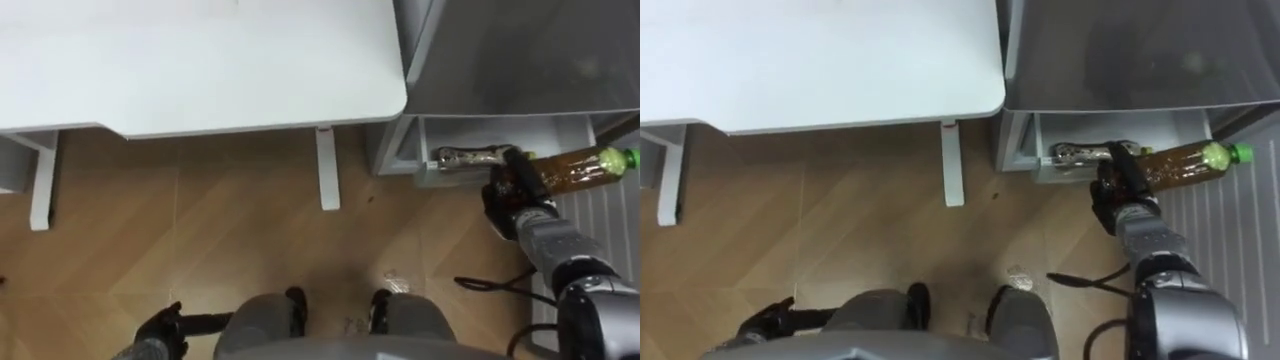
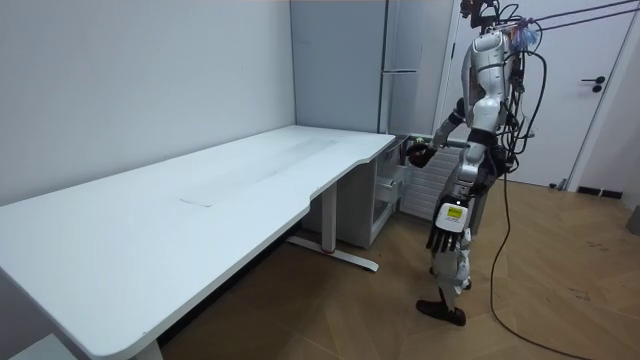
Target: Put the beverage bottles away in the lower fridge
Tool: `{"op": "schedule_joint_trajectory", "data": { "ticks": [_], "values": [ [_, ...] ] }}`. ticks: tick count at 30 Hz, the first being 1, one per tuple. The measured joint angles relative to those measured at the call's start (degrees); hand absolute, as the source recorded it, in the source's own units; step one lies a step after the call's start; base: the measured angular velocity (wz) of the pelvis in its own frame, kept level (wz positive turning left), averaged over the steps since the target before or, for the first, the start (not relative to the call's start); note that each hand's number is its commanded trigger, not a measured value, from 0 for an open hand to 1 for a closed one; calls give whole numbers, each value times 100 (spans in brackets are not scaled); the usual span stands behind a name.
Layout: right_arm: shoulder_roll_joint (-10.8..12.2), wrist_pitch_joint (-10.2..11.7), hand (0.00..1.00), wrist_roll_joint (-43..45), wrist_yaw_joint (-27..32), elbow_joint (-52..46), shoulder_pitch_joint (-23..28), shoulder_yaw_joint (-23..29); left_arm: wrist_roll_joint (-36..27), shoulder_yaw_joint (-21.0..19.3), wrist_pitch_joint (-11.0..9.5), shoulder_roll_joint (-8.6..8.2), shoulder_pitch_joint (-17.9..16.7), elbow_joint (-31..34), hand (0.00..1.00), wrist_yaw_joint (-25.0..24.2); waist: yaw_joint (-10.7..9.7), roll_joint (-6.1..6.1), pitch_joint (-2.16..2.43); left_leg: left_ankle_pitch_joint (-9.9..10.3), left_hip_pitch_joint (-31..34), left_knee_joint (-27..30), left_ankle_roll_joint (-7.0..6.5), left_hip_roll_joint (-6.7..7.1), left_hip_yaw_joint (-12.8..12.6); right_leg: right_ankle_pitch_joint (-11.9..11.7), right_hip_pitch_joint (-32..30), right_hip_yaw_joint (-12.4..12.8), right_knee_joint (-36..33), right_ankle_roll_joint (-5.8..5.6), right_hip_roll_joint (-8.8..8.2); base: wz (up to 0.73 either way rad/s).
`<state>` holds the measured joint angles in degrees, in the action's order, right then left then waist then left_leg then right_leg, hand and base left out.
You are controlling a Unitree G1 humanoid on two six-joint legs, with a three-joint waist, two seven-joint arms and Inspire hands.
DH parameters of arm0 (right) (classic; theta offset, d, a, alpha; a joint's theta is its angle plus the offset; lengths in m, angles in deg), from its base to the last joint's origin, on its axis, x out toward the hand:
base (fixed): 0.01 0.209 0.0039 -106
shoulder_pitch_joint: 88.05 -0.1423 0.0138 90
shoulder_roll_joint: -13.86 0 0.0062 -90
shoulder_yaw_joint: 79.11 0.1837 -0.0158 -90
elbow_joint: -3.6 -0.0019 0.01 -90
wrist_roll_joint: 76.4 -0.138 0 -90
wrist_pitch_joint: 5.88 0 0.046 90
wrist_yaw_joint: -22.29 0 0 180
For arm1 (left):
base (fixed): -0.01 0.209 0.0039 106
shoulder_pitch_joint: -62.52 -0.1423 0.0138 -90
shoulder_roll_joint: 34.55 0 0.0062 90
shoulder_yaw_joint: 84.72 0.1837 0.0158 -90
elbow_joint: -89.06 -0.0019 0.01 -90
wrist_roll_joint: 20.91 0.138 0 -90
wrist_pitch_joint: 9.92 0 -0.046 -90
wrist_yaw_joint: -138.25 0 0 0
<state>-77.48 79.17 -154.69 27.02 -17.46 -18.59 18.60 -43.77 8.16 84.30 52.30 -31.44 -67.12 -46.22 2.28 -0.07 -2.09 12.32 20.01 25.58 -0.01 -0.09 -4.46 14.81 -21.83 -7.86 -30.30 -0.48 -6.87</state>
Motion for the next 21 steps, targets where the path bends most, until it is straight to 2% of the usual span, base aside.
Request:
{"op": "schedule_joint_trajectory", "data": {
  "ticks": [2,4,6,8,11,13,18,21],
  "values": [
    [-51,1,100,1,-5,-3,-138,-62,1,110,7,62,63,-20,0,26,4,-24,-13,0,249,141,1,-4,4,27,-256,2,-168,30,-19,5],
    [-153,-6,100,18,10,-8,-311,-167,-7,222,19,159,184,-19,0,54,112,-90,-50,1,612,371,3,-3,-14,61,-662,31,-459,76,-62,0],
    [-227,-6,100,32,12,-6,-462,-203,-8,281,11,219,256,-18,0,58,137,-136,-77,1,921,552,6,-2,-5,98,-968,17,-662,103,-94,7],
    [-290,-4,100,4,14,-3,-602,-254,-19,344,8,247,262,-18,0,151,159,-168,-80,2,1195,719,8,-11,16,106,-1231,20,-812,118,-93,9],
    [-469,-4,100,-9,51,-17,-789,-496,-1,538,52,317,363,-21,0,263,298,-219,-79,86,1700,1134,34,-14,72,164,-1707,36,-1193,161,-104,6],
    [-477,-16,100,1,175,-16,-932,-503,-9,635,61,336,439,-31,0,316,307,-223,-80,175,2105,1494,55,-29,172,231,-2029,5,-1505,185,-97,16],
    [-499,-94,100,289,402,-66,-1327,-605,-15,734,82,361,444,-15,0,460,281,-240,-83,385,2819,2255,45,-75,222,398,-2658,24,-2163,220,-115,3],
    [-504,-122,100,183,600,-263,-1475,-661,-22,859,132,379,438,-10,0,608,285,-274,-79,569,3165,2731,47,-109,216,566,-2977,48,-2597,168,-130,0]
  ]
}}
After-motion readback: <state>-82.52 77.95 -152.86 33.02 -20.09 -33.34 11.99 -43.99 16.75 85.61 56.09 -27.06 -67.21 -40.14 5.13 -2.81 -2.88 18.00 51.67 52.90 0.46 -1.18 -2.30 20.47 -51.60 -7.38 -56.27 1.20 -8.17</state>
